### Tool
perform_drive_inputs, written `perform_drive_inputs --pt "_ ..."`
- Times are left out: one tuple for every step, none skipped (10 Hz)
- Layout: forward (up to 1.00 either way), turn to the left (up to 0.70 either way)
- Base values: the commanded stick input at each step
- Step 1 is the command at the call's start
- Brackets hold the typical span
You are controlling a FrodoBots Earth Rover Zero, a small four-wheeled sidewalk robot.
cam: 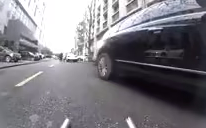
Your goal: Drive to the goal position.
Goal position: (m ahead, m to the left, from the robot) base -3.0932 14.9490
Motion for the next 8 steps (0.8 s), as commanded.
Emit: perform_drive_inputs --pt "0.70 0.14" --pt "0.70 0.14" --pt "0.70 0.14" --pt "0.70 0.14" --pt "0.70 0.14" --pt "0.70 0.14" --pt "0.70 0.14" --pt "0.70 0.14"
